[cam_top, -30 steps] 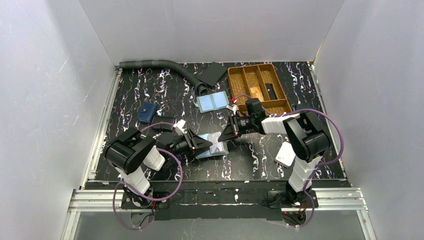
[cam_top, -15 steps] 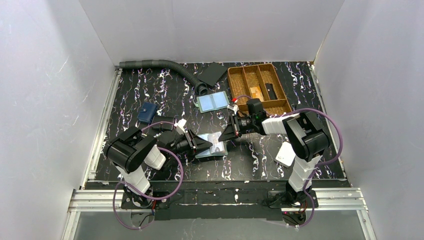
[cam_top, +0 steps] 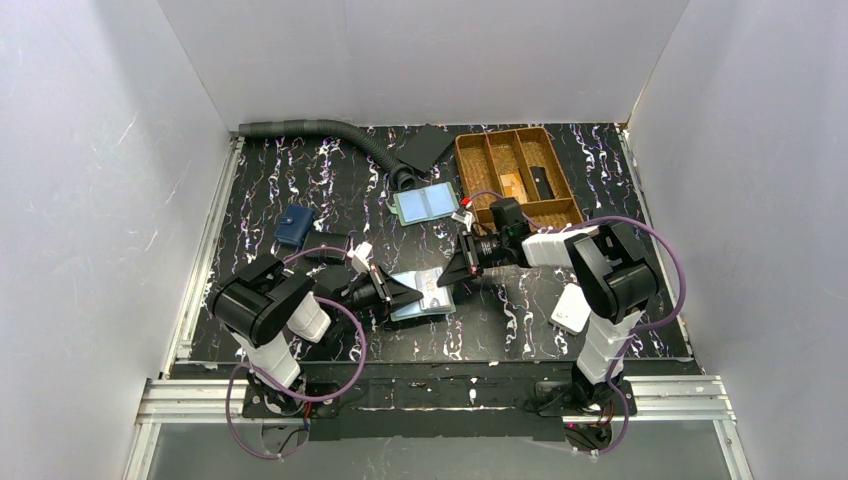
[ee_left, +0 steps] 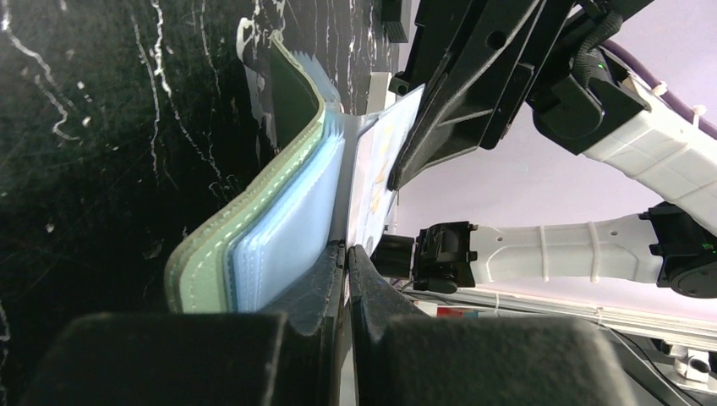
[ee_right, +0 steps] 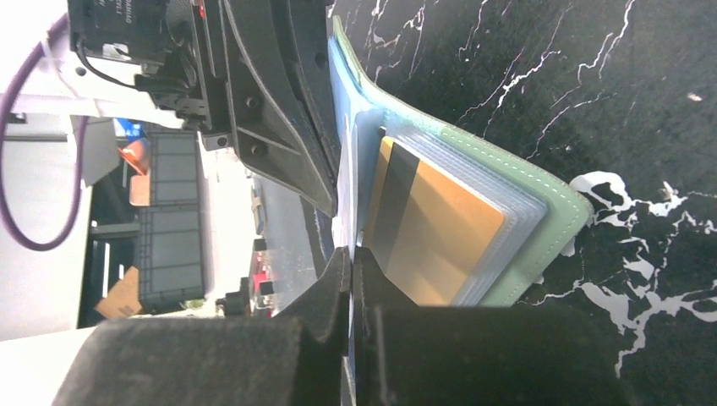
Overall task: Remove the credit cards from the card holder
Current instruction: Remove the credit card from the card holder, then place the credit card in the storage box.
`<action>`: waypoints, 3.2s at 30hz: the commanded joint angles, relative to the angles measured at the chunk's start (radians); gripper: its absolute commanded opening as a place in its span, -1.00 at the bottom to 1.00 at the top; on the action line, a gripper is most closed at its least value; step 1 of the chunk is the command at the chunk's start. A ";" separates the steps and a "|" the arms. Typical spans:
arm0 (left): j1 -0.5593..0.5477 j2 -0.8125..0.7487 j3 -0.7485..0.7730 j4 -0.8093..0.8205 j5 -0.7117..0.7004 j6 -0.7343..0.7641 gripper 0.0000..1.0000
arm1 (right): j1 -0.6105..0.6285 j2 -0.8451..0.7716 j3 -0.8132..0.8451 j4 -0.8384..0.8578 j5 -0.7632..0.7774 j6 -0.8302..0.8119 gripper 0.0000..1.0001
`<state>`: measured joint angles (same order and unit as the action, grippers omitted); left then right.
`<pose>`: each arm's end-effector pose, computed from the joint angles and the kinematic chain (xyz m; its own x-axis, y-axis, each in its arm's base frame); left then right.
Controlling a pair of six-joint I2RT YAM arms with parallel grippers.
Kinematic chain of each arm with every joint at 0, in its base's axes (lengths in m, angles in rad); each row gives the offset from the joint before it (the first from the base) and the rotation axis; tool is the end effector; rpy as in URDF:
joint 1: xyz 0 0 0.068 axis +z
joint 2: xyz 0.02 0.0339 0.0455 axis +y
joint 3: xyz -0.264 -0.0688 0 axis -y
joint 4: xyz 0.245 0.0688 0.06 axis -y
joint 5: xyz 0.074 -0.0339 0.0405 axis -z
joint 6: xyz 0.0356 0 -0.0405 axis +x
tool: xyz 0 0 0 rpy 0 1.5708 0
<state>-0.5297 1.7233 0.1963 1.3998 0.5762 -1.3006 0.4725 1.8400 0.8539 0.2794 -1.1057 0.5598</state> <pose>0.1919 -0.1349 0.1191 -0.8870 -0.4171 -0.1982 0.1321 0.1820 -0.9744 0.2917 0.1848 0.1384 -0.9197 -0.2026 -0.3362 -0.3788 0.2332 0.8956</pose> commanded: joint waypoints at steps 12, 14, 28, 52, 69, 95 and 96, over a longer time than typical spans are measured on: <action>0.039 0.010 -0.059 0.039 -0.012 0.062 -1.00 | -0.013 0.042 0.067 -0.240 0.130 -0.289 -0.97; 0.042 0.013 -0.063 0.039 -0.012 0.063 -1.00 | -0.014 0.041 0.071 -0.250 0.138 -0.300 -0.97; 0.059 -0.073 -0.080 0.035 -0.003 0.090 -1.00 | -0.020 0.011 0.130 -0.425 0.177 -0.494 -0.75; -0.010 -0.310 -0.065 -0.013 -0.076 0.170 -1.00 | -0.020 -0.199 0.136 -0.519 -0.085 -0.683 0.51; -0.123 -0.322 0.015 -0.051 -0.165 0.203 -1.00 | -0.019 -0.199 0.003 -0.035 -0.139 -0.208 0.24; -0.094 -0.491 0.009 -0.359 -0.188 0.257 0.08 | -0.053 -0.191 0.222 -0.738 -0.037 -0.887 -0.97; -0.089 -0.515 -0.001 -0.362 -0.189 0.266 0.20 | -0.057 -0.195 0.235 -0.777 -0.015 -0.928 -0.97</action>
<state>-0.6380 1.2949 0.2054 1.0954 0.4030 -1.0901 0.4309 1.6653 0.9993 -0.2092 -1.2091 -0.0631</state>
